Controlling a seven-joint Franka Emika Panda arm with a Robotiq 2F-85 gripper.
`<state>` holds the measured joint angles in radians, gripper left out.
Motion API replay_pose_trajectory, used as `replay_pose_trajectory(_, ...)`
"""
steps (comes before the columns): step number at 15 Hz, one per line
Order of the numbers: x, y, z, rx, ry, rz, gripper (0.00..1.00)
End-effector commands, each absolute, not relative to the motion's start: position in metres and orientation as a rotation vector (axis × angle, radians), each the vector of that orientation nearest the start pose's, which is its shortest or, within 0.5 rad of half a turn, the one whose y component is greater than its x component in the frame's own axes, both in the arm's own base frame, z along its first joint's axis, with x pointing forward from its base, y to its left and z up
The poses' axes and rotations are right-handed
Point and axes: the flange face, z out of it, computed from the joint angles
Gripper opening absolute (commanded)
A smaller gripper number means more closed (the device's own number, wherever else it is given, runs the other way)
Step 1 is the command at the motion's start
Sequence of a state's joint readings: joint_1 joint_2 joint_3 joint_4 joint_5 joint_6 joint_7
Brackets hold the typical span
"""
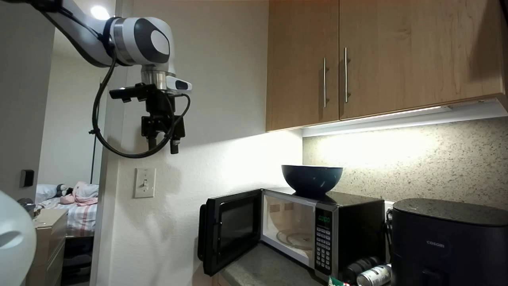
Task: Close the microwave door
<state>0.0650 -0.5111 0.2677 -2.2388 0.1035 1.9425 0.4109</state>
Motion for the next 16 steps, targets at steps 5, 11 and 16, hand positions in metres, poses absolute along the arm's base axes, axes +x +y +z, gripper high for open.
replay_pose_trajectory(5,0.460,0.182,0.546,-3.110,0.128,-0.152,1.00)
replay_pose_trajectory(11,0.455,0.177,0.545,-3.088,0.154,-0.160,1.00)
replay_pose_trajectory(16,0.478,0.194,0.536,-3.087,0.024,-0.179,1.00)
